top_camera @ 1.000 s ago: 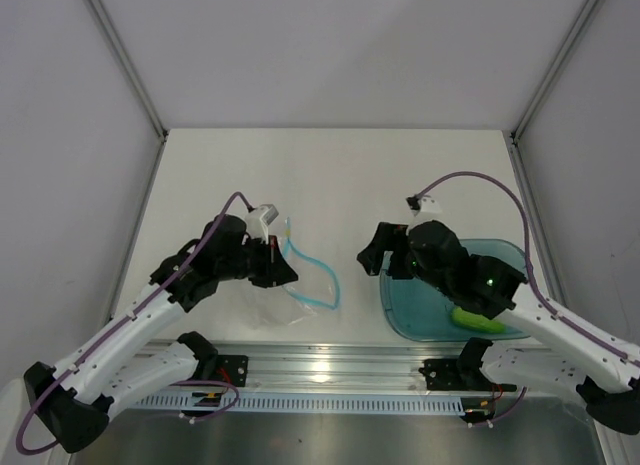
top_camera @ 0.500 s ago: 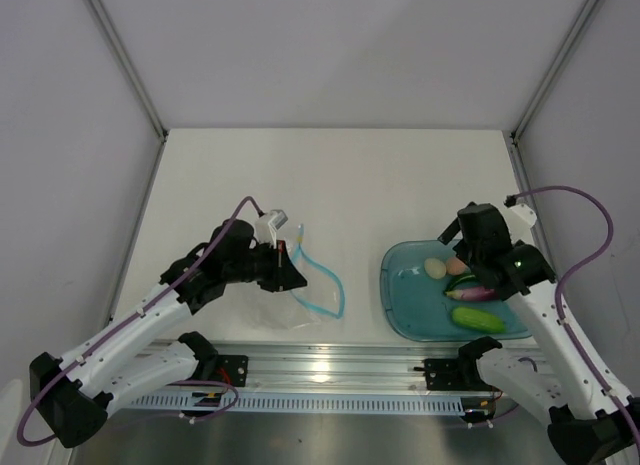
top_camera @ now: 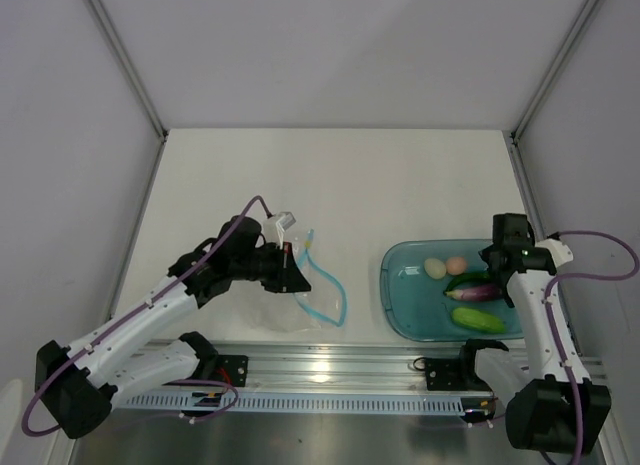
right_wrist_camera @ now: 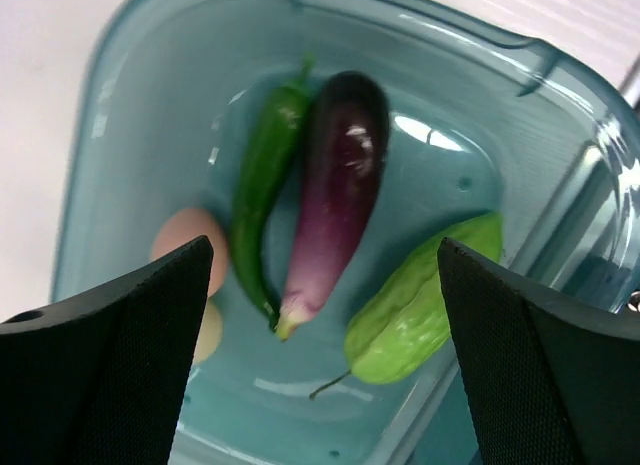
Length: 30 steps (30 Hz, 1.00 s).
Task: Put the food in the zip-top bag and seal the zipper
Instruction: Pick up the fake vegetable from the zipper food storage bag.
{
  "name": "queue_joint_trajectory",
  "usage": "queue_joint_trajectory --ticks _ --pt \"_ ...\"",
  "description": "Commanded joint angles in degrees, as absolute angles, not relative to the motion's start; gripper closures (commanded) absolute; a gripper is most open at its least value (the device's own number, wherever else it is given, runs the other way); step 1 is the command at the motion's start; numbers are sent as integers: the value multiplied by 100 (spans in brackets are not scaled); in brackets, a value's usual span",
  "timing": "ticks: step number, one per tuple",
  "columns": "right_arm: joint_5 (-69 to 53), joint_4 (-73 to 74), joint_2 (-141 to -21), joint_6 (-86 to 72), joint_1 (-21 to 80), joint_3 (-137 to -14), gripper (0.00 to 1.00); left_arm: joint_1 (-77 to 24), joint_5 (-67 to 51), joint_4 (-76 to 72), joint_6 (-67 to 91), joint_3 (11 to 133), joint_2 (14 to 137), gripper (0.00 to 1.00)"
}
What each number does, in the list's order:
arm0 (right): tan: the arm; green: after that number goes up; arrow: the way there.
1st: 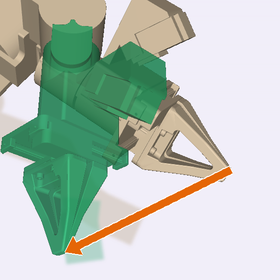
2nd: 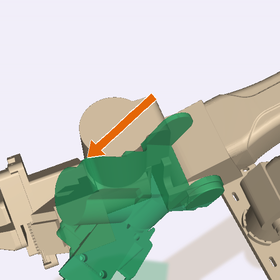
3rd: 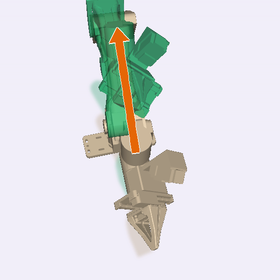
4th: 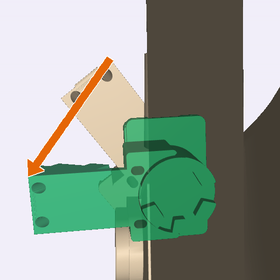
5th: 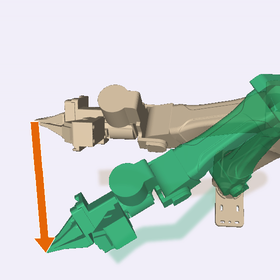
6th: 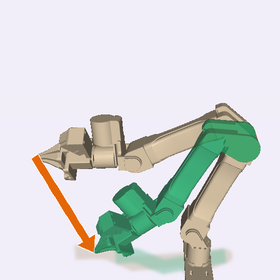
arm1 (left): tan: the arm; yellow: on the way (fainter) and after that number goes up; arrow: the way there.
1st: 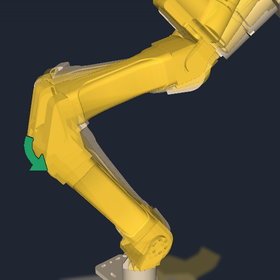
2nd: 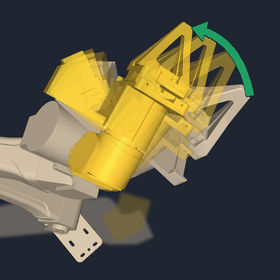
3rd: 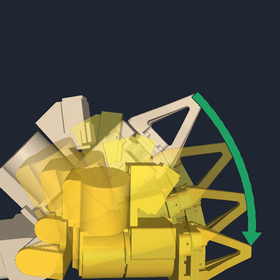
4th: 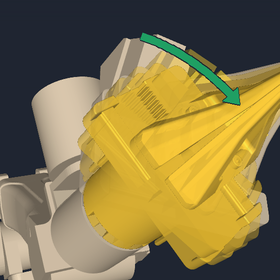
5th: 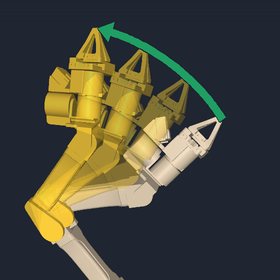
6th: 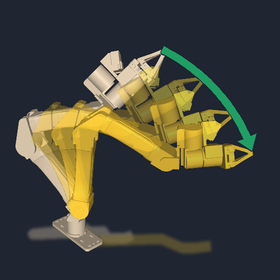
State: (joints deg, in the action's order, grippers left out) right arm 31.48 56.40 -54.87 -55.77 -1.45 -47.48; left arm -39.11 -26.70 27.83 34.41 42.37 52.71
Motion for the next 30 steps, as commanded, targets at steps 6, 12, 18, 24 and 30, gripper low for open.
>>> queue_joint_trajectory --ticks 6,12,18,24,30 --pt "2637 4957 -5616 -5511 -1564 -4184 8 -3964 -3014 2971 3366 4842 5484 99" --pt "2189 4238 -5818 -5282 -1854 -3929 12 -3964 -3050 3050 3349 4887 5511 99" --pt "2083 3763 -6240 -5309 -1863 -3779 16 -3973 -3032 3164 3278 4860 5432 100" --pt "2188 3657 -6381 -5414 -1863 -3639 20 -3973 -2953 3199 3226 4878 5449 99" --pt "2364 3622 -6504 -5467 -1863 -3525 25 -3973 -2988 3155 3217 4869 5528 100"
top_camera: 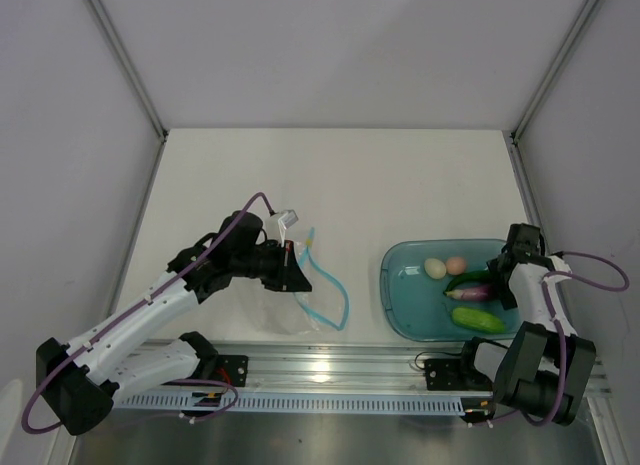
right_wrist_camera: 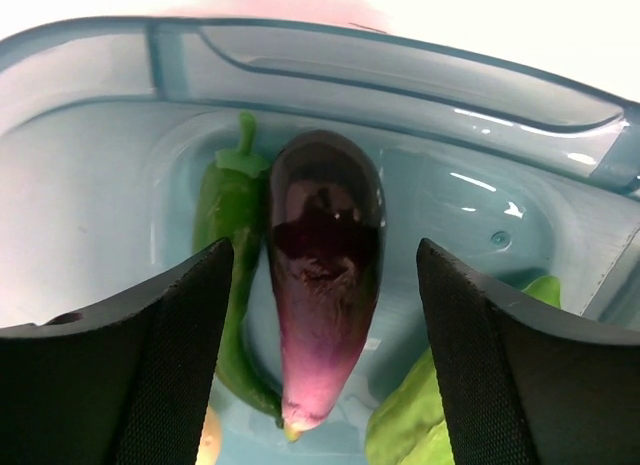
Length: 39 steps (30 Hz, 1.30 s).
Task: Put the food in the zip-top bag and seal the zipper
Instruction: Pick up the fake vegetable from the zipper food storage bag, then place the fake vegetable in the zipper food storage bag.
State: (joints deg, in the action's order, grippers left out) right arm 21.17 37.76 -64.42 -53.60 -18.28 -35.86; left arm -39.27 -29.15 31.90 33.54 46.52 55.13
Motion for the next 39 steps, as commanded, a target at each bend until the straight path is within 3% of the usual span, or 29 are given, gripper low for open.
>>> queue_joint_trajectory --ticks 1,7,9,12,22,30,39 --pt "2382 3578 -6539 -5449 -1863 -3472 25 -3973 -2997 3147 3217 4878 5546 100" --pt "2364 3340 -6732 -5414 -1863 -3278 45 -3973 -2988 3111 3217 4816 5537 100" --pt "2356 3287 -6724 -5370 -1854 -3226 58 -3973 -3006 3085 3226 4790 5555 100" --pt "2355 3287 -6619 -5309 -1802 -3225 66 -3964 -3015 3076 3234 4755 5555 99" --pt "2584 4306 -5266 -4888 -1337 -4023 99 -3973 -2918 3138 3217 4834 5546 99" --pt "2137 4860 -4387 -3869 -1125 -5202 100 -3973 -2874 3146 3234 4887 5546 99" --pt "-1272 3736 -3288 -3296 -467 -5537 100 -3973 -2892 3190 3252 4948 5616 100"
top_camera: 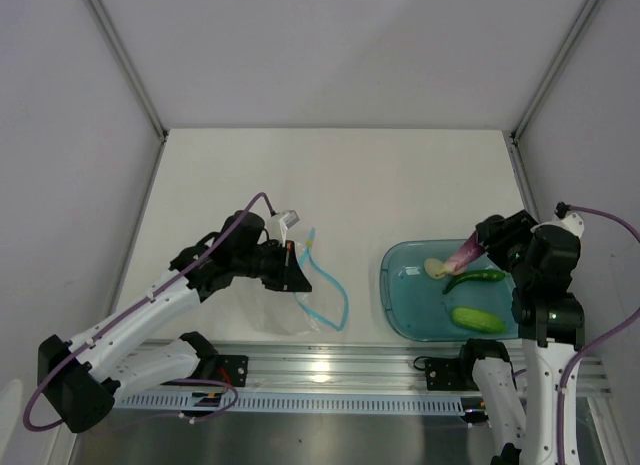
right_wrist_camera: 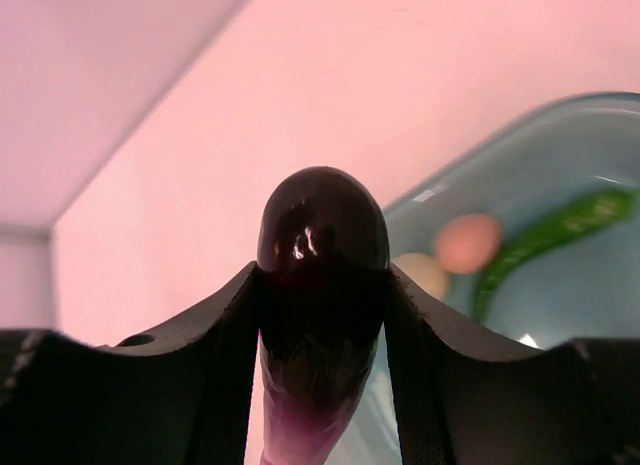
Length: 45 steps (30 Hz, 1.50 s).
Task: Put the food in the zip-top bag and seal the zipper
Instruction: Place the fake vegetable in the zipper food storage bag.
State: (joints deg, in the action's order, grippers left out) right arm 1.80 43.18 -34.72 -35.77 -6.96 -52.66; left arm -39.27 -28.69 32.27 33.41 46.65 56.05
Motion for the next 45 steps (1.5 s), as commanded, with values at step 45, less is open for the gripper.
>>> queue_joint_trajectory --ticks 45 --pt "2855 -729 -5247 -1424 7751 -4597 100 -3964 -4667 2022 4333 5238 6108 99"
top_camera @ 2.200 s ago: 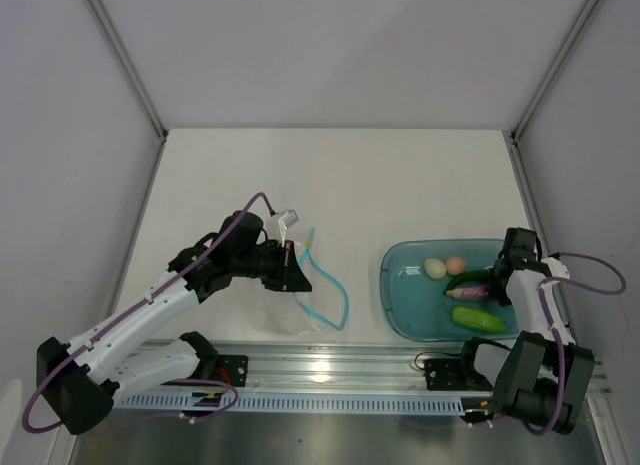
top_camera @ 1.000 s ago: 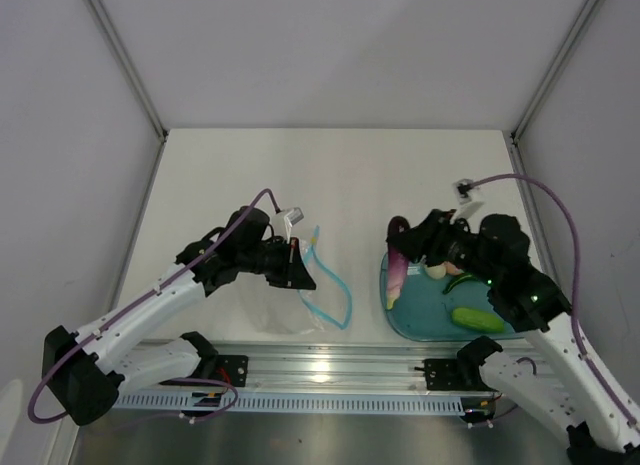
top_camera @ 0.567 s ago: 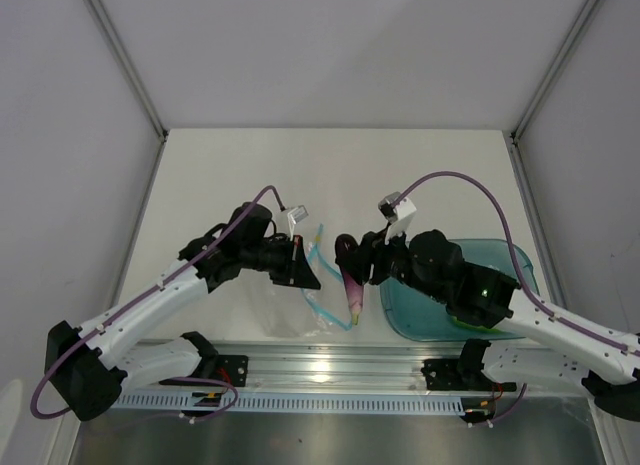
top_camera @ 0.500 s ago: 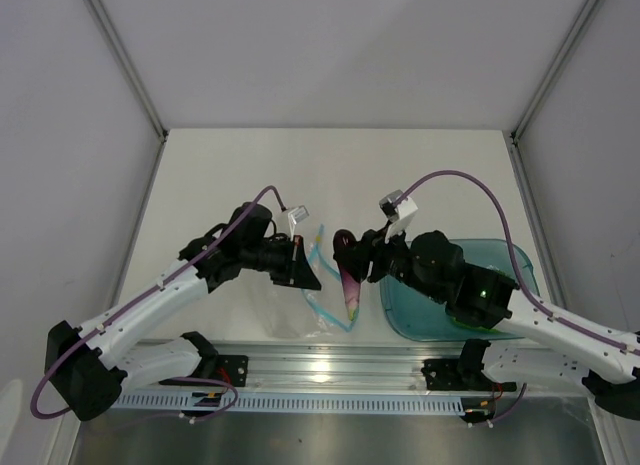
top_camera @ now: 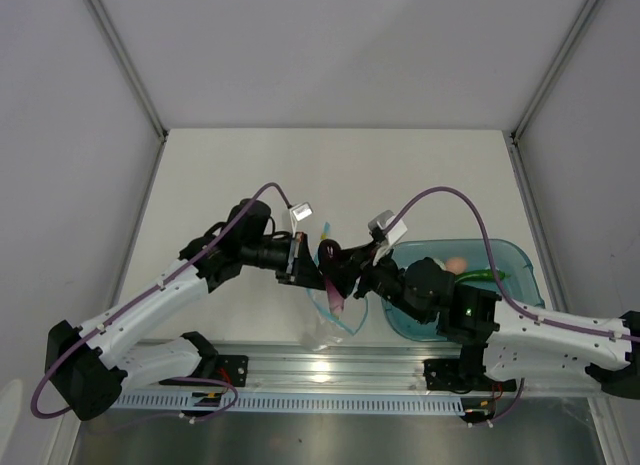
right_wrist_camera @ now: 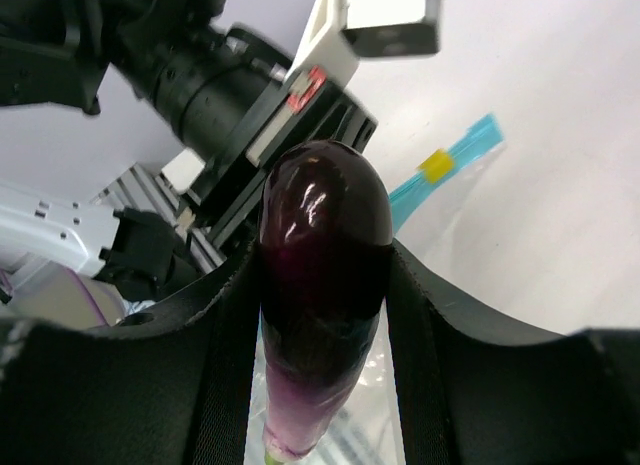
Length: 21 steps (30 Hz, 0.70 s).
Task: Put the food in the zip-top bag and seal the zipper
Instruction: Place the fake vegetable in the zipper food storage bag.
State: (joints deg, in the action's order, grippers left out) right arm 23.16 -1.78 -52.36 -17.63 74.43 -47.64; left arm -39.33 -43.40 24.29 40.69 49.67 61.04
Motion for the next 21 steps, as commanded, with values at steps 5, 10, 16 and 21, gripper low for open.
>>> queue_joint_trajectory --ticks 5,10,16,21 --pt "3277 -835 -5212 -1327 8129 -4132 100 -3955 -4825 1819 4482 5229 6135 99" --pt "3507 -572 -5142 -1494 8244 -3938 100 -3955 -4685 2029 4377 5317 6100 100" --pt "3848 -185 -5010 -1801 8271 -3806 100 -3964 -4334 2504 4087 5546 6021 100" --pt "3911 183 -5010 -1907 8271 -3876 100 -3955 -3929 2944 3841 5730 5889 99"
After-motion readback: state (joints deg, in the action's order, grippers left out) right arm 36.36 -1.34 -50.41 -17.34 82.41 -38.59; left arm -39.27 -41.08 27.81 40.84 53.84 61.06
